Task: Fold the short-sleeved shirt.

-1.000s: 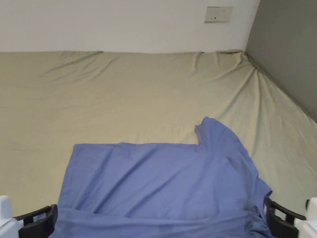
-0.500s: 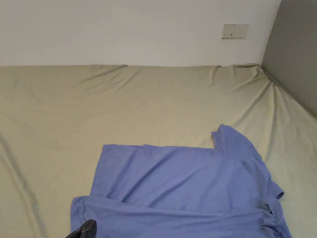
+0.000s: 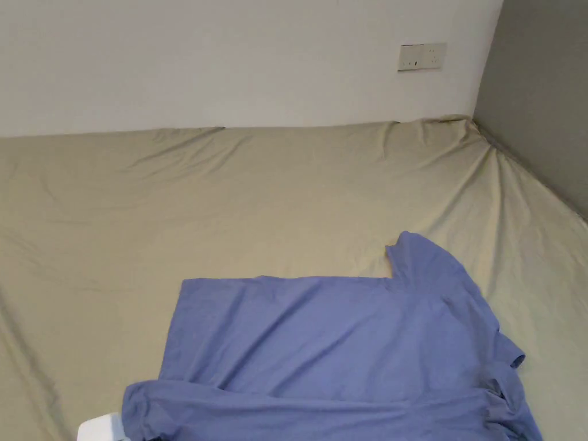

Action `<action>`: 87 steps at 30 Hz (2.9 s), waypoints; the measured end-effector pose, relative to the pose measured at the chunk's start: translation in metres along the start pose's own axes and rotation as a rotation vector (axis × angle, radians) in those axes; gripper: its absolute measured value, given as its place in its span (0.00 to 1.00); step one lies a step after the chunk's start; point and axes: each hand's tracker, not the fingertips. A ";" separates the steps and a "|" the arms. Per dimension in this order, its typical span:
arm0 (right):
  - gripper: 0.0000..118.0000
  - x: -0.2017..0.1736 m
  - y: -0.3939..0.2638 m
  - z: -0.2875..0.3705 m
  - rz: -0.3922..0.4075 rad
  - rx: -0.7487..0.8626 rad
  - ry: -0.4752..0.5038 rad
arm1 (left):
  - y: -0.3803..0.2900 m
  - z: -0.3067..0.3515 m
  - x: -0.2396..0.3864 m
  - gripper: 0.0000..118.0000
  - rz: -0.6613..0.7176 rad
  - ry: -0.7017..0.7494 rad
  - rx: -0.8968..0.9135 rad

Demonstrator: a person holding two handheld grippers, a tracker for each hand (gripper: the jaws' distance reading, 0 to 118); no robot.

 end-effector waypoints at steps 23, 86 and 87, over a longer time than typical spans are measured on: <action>0.09 0.050 0.042 -0.009 -0.114 -0.239 0.273 | -0.024 0.171 -0.028 0.05 -0.091 -0.118 0.137; 0.37 -0.019 0.139 -0.330 0.013 -0.487 0.130 | 0.113 -0.005 -0.030 0.00 -0.080 -0.001 -0.009; 0.14 -0.017 0.142 -0.330 0.027 -0.485 0.119 | 0.114 -0.008 -0.031 0.00 -0.082 0.002 -0.013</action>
